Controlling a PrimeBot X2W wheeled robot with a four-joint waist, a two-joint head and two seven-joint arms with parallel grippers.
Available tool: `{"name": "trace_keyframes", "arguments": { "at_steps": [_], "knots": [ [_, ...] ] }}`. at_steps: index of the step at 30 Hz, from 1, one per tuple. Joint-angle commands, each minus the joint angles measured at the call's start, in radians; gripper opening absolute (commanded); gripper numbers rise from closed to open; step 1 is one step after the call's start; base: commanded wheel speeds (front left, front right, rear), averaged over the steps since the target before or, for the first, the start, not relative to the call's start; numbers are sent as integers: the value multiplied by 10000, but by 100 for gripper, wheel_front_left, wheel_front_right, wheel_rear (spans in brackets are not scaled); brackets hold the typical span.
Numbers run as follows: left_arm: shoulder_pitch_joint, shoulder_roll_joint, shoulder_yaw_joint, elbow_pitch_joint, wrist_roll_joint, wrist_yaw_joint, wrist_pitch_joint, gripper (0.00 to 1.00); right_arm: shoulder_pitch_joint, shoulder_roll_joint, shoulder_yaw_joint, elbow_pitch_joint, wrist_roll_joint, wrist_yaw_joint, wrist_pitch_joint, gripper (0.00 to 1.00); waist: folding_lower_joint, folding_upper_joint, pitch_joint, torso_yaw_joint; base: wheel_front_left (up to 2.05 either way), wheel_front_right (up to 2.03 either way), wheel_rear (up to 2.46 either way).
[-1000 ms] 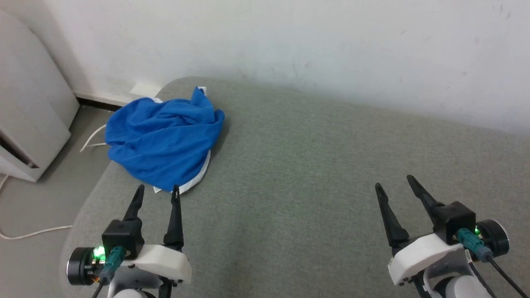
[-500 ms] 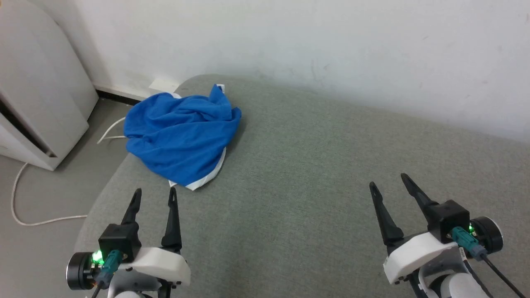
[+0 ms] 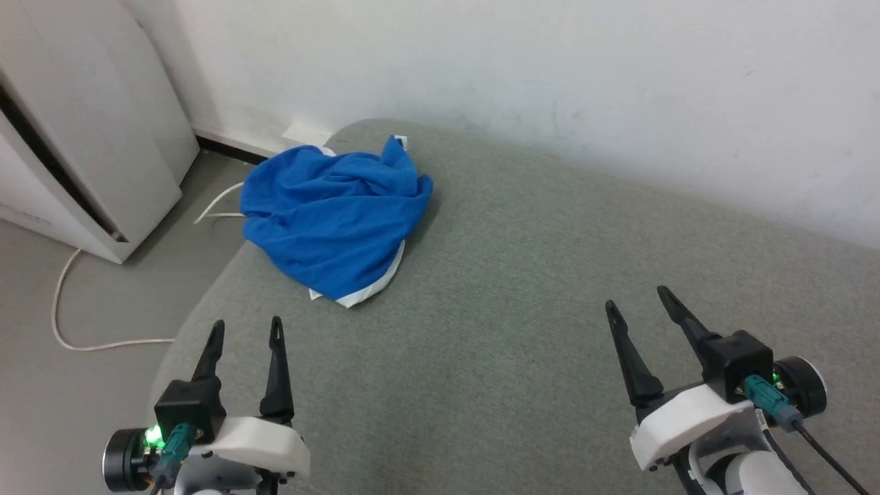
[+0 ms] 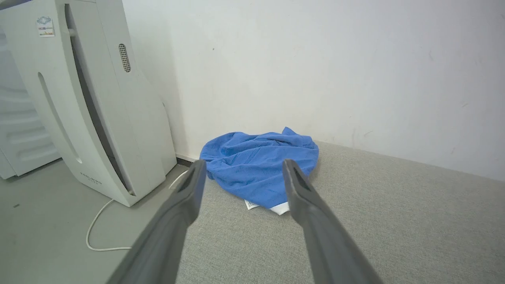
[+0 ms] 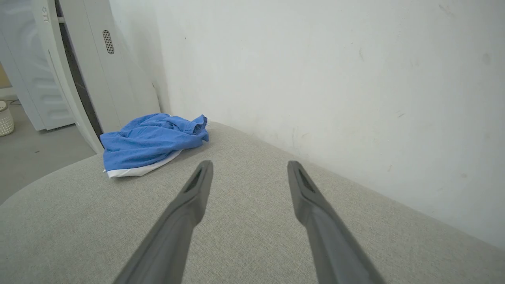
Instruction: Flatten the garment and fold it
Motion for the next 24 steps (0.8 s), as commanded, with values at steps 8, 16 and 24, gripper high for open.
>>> {"name": "trace_keyframes", "arguments": {
  "at_steps": [8,16,24],
  "knots": [
    [102,140,-104,98,-341,167,-219,100,-203,27,123,44,116,-16,-154,100,0,0,3,397,0,0,0],
    [110,240,-209,172,-561,280,-294,100,-280,30,271,84,234,-17,-207,100,0,0,54,727,0,0,0],
    [65,367,-293,232,-831,353,-363,100,-368,33,383,145,295,-19,-260,100,0,0,85,1061,0,0,0]
  ]
}}
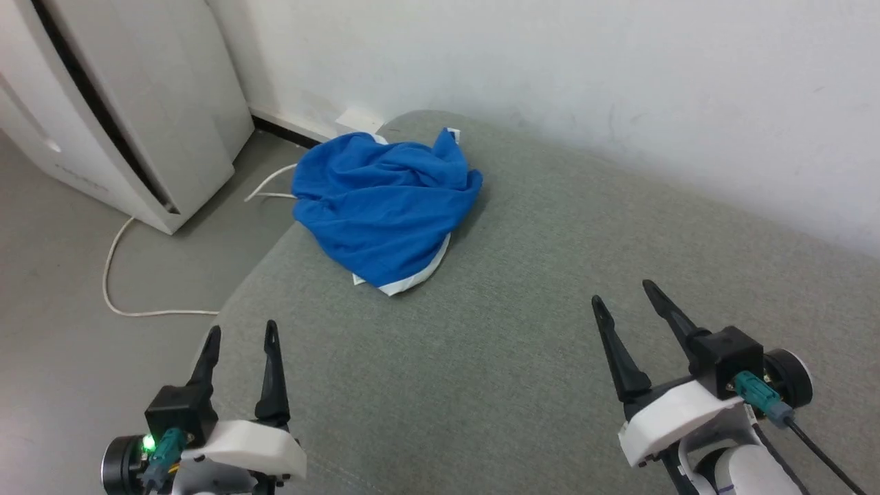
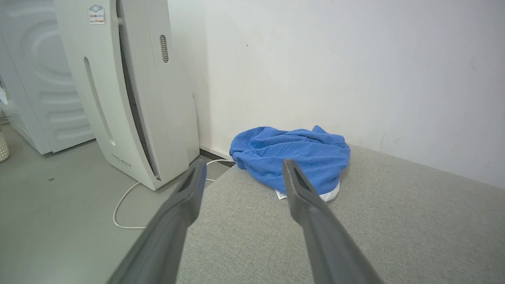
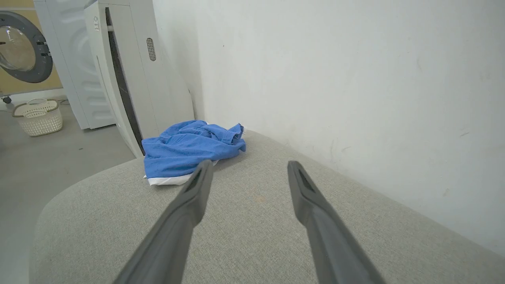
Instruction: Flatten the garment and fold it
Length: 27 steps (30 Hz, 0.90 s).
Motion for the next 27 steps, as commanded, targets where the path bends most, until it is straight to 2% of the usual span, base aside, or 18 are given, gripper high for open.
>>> {"name": "trace_keyframes", "arguments": {
  "at_steps": [1,8,14,22,25,27],
  "knots": [
    [39,70,-41,51,-174,46,-52,100,-187,26,55,31,56,-19,-90,100,0,0,14,108,0,0,0],
    [-677,239,99,260,-797,-83,224,100,-410,28,213,-103,-48,-20,22,100,0,0,499,180,0,0,0],
    [-2670,685,514,857,-1606,-349,935,100,-1079,30,332,-549,-387,-21,322,100,0,0,2003,-363,0,0,0],
    [-5815,1649,1004,2123,-2771,-977,3332,100,-1987,24,419,-1099,-847,-21,482,100,0,0,4233,-1792,0,0,0],
    [-6674,2059,1248,2591,-3147,-888,4459,100,-2334,0,496,-1254,-919,-21,486,100,0,0,4991,-2402,0,0,0],
    [-7126,2280,1472,2887,-3406,-655,5217,100,-2545,-6,489,-1356,-939,-21,437,100,0,0,5431,-2773,0,0,0]
  ]
}}
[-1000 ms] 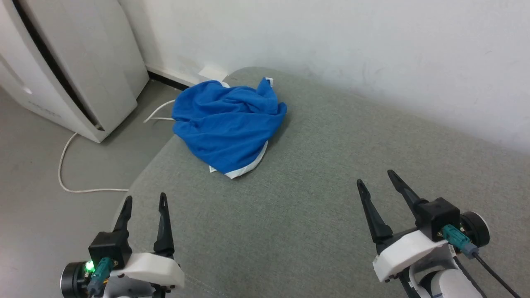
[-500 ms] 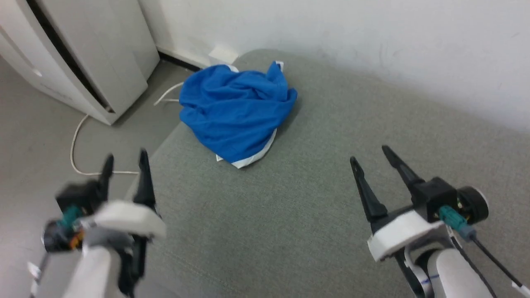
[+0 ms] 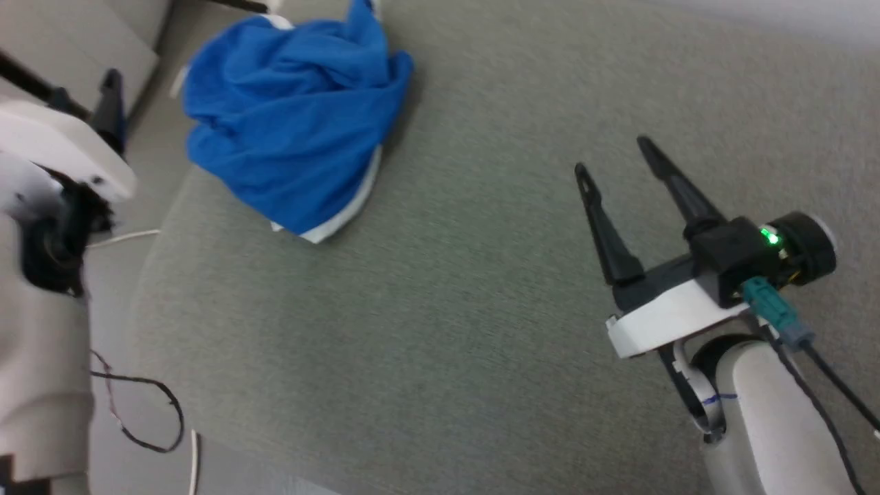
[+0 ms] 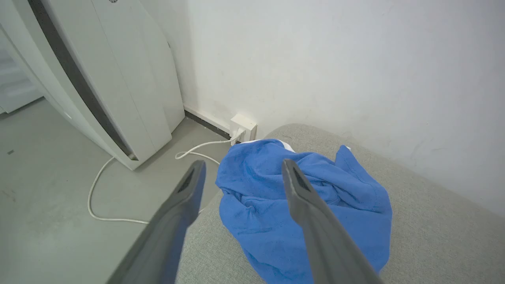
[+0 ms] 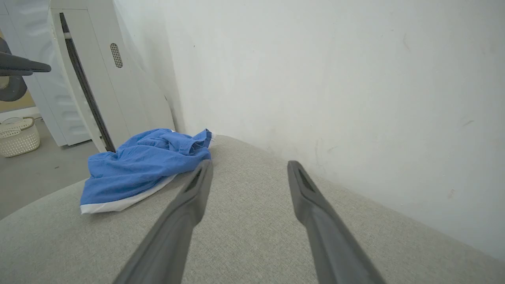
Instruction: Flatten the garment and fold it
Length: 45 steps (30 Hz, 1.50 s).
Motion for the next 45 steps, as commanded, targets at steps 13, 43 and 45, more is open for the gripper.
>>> {"name": "trace_keyframes", "arguments": {
  "at_steps": [13,43,45],
  "knots": [
    [-308,681,805,446,-1004,2283,4311,100,-596,8,-1345,-471,-267,-19,-487,100,-3,0,2936,-3017,0,0,0],
    [-1913,1037,-425,-782,953,-66,-2498,0,1223,12,-1729,866,993,-19,-691,100,-3,0,-2759,-3977,0,0,0],
    [-2185,743,-810,-812,1016,-269,-2673,0,1353,12,-1748,857,1043,-19,-645,100,-3,0,-2918,-4294,0,0,0]
  ]
}}
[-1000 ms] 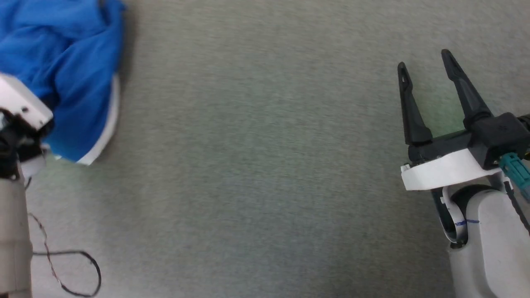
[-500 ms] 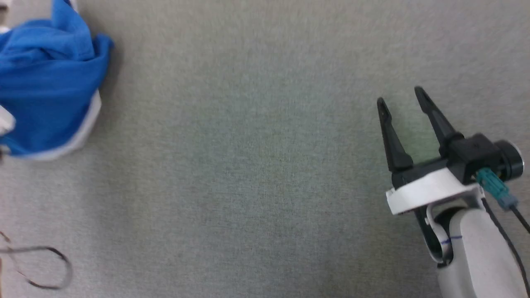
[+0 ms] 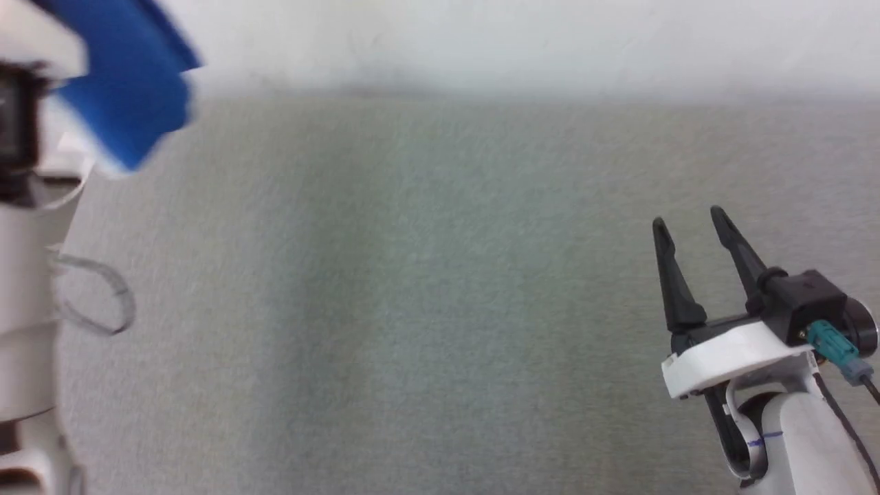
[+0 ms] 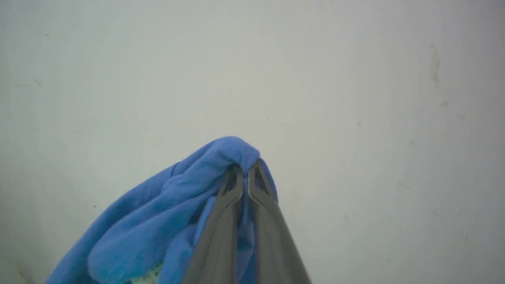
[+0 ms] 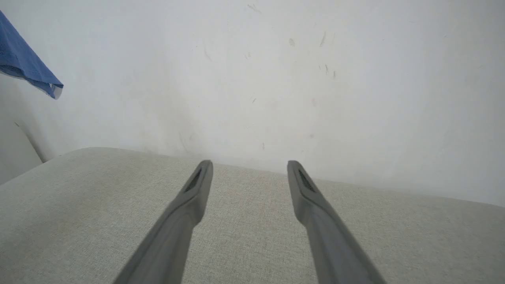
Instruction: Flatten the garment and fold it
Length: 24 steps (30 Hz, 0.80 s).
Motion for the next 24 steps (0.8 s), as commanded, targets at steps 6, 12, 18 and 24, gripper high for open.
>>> {"name": "trace_keyframes", "arguments": {
  "at_steps": [6,12,18,24],
  "knots": [
    [-572,-1246,-1046,-296,-53,-347,-52,0,326,3,78,-86,205,-11,187,100,4,0,-1066,-1820,0,0,0],
    [73,-2651,-1985,-69,-718,-548,572,0,496,3,4,-138,219,-11,341,100,4,0,-1073,-2533,0,0,0],
    [1732,-3351,-3084,1196,-1020,-416,1997,0,451,3,139,-227,323,-11,457,100,4,0,-837,-2993,0,0,0],
    [3238,-3518,-4104,3132,-1129,-166,4096,0,428,3,223,-202,385,-11,540,100,4,0,-619,-3146,0,0,0]
  ]
}}
